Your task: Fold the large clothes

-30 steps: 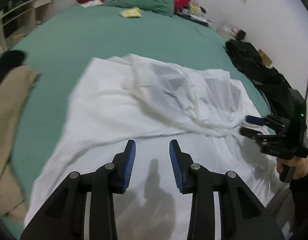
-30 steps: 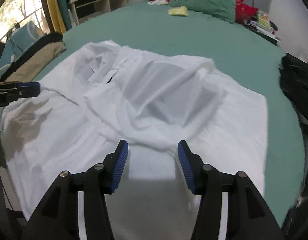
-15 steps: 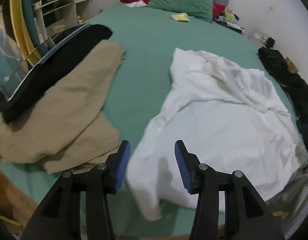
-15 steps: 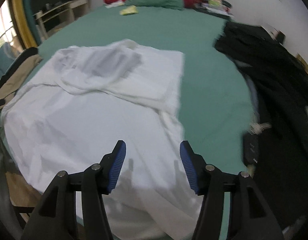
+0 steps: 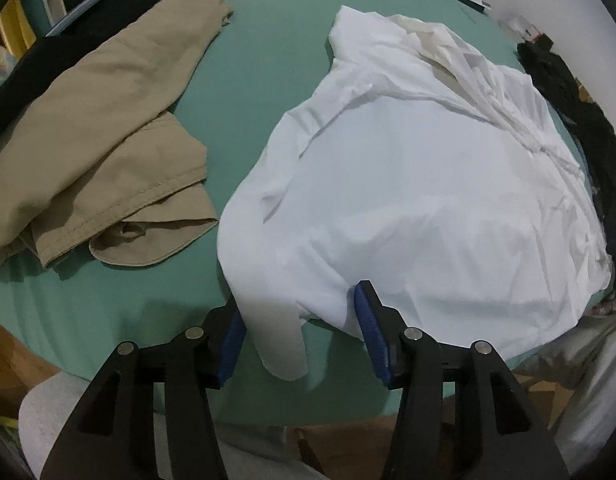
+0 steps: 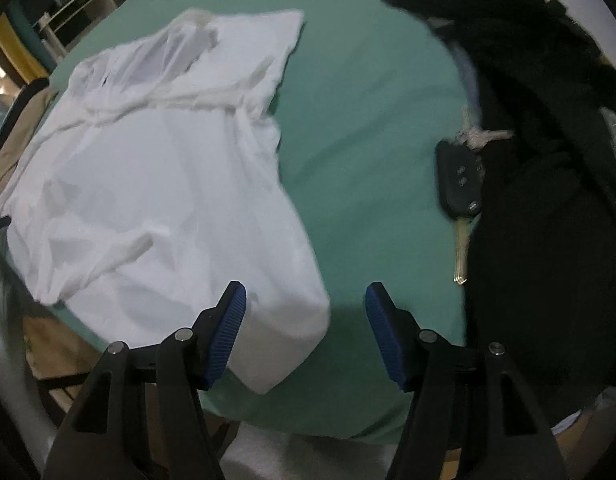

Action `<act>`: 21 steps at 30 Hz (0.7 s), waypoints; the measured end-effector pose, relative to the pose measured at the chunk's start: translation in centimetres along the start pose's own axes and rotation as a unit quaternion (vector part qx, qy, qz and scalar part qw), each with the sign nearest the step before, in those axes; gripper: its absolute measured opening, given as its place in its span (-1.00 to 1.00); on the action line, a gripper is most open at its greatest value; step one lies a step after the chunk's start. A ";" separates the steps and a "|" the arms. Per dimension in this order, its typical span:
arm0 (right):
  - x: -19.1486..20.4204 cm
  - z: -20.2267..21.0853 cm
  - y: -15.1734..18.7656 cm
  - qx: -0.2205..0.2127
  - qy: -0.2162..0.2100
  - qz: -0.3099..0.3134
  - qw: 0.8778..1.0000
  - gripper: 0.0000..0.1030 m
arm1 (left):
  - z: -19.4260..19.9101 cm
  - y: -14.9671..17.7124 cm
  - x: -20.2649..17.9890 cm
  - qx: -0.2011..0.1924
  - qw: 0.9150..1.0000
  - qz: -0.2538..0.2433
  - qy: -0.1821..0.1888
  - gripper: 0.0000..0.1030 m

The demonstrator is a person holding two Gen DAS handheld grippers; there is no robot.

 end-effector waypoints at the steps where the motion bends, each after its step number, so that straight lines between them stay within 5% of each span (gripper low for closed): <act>1: 0.2 -0.6 0.4 0.015 -0.006 -0.001 1.000 0.21 | -0.1 0.0 -0.3 0.004 1.000 -0.005 -0.002 0.05; 3: 0.7 -1.5 1.1 0.040 -0.026 -0.008 0.999 0.21 | 0.0 0.0 -0.6 0.005 1.000 -0.014 -0.006 -0.05; 6: 1.7 -1.6 1.5 0.038 -0.035 -0.001 0.999 0.20 | 0.2 0.2 -1.0 0.011 1.000 -0.019 0.008 -0.73; 8: 2.0 -1.3 1.8 0.037 -0.047 -0.002 0.998 -0.43 | 0.6 0.5 -1.0 0.011 1.000 -0.016 0.018 -0.82; 9: 1.8 -1.1 1.9 0.033 -0.050 -0.006 0.998 -0.94 | 1.1 0.5 -0.9 0.005 1.000 -0.015 0.016 -0.85; 21: 0.3 7.3 1.6 -0.061 -0.018 0.004 0.998 -0.95 | 9.8 -1.2 -0.6 -0.097 0.995 -0.014 0.025 -0.87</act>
Point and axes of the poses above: each gripper's, at about its wrist camera, not at the fingertips, and z roughly against the way its jaws point, x to its left, y to its underside, the point moved 5 cm from there along -z, roughly the way its jaws point, and after that the axes turned 1 degree about -z, right-handed, at the moved point
